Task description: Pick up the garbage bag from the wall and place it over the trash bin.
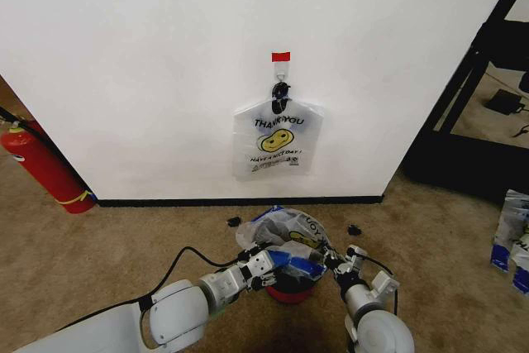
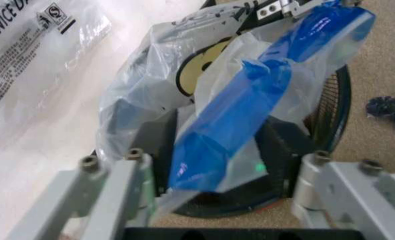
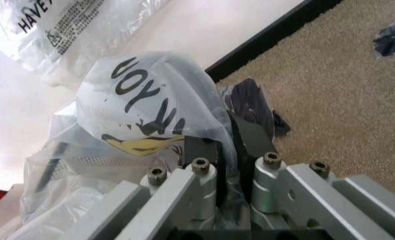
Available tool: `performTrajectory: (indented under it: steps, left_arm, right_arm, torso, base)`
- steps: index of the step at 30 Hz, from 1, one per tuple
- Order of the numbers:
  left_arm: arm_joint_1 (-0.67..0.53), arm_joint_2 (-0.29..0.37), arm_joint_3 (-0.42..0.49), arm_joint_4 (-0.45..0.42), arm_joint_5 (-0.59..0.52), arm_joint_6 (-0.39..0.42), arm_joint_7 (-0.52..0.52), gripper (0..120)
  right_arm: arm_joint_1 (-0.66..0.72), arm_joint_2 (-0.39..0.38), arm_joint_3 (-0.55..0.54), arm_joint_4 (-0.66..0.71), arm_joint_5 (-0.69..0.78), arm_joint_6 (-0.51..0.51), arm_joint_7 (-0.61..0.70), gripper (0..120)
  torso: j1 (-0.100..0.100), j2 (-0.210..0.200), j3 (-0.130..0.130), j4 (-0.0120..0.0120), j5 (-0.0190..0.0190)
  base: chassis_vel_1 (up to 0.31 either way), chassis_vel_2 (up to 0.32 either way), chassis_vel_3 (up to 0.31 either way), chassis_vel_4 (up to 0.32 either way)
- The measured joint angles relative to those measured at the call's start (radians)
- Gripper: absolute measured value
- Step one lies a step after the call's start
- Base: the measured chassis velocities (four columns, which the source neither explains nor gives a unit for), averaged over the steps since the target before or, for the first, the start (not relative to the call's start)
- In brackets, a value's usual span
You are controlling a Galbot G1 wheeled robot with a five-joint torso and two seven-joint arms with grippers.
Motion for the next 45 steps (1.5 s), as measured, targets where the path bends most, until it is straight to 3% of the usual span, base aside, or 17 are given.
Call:
performTrajectory:
  steps: [11, 20, 30, 39, 45]
  left_arm:
    - [0.043, -0.006, -0.018, 0.006, 0.018, -0.025, -0.006, 0]
    - [0.145, 0.019, -0.085, 0.004, 0.049, -0.056, -0.005, 0]
    - [0.342, 0.012, -0.169, -0.007, 0.126, -0.100, -0.002, 0]
    - [0.424, -0.040, -0.197, 0.023, 0.178, -0.120, 0.001, 0]
    - [0.424, -0.086, -0.157, 0.037, 0.205, -0.120, 0.001, 0]
  right_arm:
    - [0.006, 0.024, -0.001, -0.003, 0.012, 0.000, 0.008, 1]
    - [0.012, 0.032, 0.003, 0.000, 0.027, -0.002, 0.018, 1]
    - [0.019, 0.059, 0.015, 0.022, 0.069, -0.014, 0.047, 1]
    - [0.012, 0.082, 0.018, 0.051, 0.095, -0.028, 0.066, 1]
    - [0.007, 0.114, 0.003, 0.063, 0.099, -0.028, 0.078, 1]
  torso:
    - [0.000, 0.000, 0.000, -0.0002, 0.0000]
    - [0.000, 0.000, 0.000, 0.0000, -0.0001]
    - [0.000, 0.000, 0.000, 0.0000, -0.0001]
    - [0.000, 0.000, 0.000, -0.0001, 0.0000]
    - [0.000, 0.000, 0.000, -0.0001, -0.0001]
  base:
    - [0.000, 0.000, 0.000, 0.000]
    - [0.000, 0.000, 0.000, 0.000]
    - [0.000, 0.000, 0.000, 0.000]
    - [0.000, 0.000, 0.000, 0.000]
    - [0.000, 0.000, 0.000, 0.000]
